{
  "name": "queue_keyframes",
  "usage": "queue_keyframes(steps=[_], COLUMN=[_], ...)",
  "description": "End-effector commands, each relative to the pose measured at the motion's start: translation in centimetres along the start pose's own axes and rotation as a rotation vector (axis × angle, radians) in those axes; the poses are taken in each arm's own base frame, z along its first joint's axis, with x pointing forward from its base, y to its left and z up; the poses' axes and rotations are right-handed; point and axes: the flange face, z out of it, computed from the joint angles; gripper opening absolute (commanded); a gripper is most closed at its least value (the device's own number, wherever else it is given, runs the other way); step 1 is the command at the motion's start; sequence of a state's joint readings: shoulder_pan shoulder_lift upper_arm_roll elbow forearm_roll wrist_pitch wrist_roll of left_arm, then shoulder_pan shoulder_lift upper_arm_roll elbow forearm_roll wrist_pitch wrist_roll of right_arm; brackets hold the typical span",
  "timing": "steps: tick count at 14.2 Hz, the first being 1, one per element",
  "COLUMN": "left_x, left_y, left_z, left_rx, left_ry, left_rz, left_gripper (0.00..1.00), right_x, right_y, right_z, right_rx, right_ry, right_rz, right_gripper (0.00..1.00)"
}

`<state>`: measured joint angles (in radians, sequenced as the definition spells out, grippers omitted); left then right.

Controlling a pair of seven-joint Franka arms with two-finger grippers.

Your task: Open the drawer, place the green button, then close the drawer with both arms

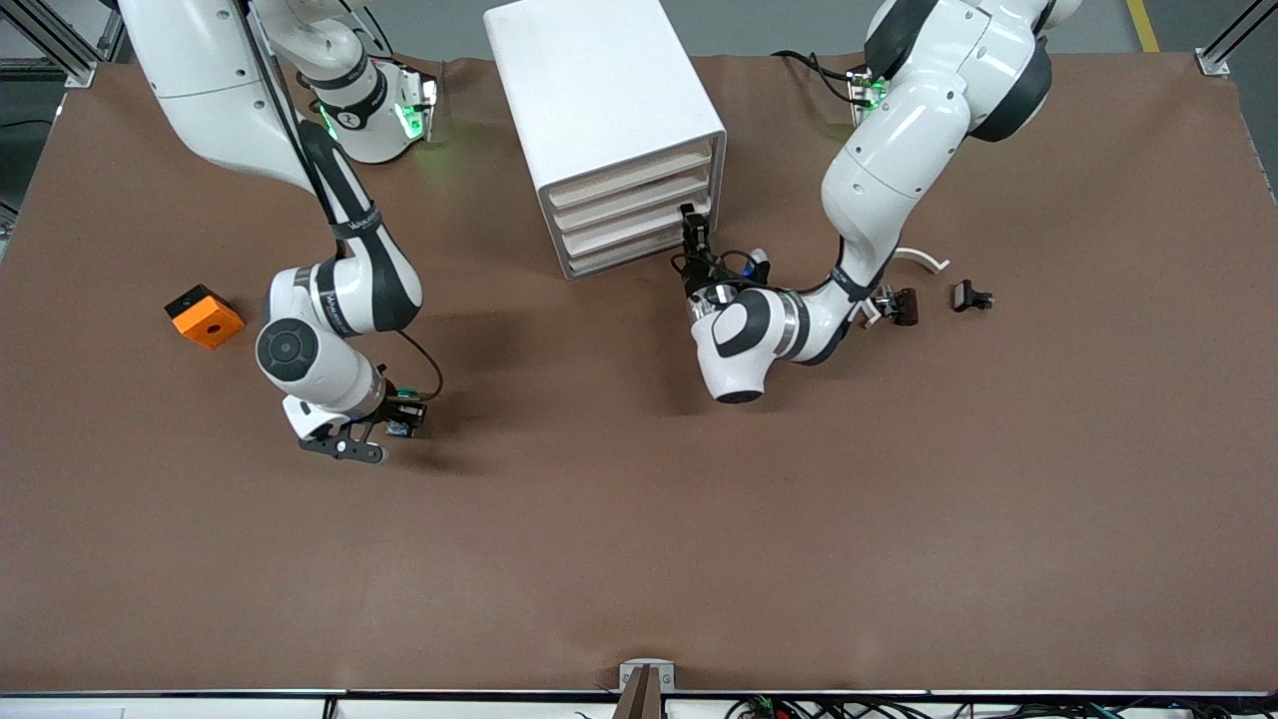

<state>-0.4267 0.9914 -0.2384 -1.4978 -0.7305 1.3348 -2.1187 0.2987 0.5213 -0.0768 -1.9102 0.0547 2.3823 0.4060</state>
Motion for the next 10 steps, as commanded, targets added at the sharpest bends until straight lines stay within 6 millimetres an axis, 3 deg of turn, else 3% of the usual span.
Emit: queue_keyframes(steps=[1,6,10], left_x=[1.6,2.9,3.8], left_y=[-0.3,0.1,0.3], left_z=[-2.7,-4.2,-5.6], left_rx=[0.009,0.012,0.003], left_ry=[-0.052,-0.087,-0.108], left_rz=[0.007,0.0,-0.005], left_gripper=[0.13,0.13,0.13], right_x=[0.4,-1.4,-6.7], right_y=[-1.5,-5.9,-13.4], right_z=[-4.8,-10.3,-13.2], right_rx=[0.002,0.0,0.006], right_ry=[-0.011,-0.023,-0.009], right_rz=[0.058,0.21,0.381], right_gripper=[0.0,0.0,0.0])
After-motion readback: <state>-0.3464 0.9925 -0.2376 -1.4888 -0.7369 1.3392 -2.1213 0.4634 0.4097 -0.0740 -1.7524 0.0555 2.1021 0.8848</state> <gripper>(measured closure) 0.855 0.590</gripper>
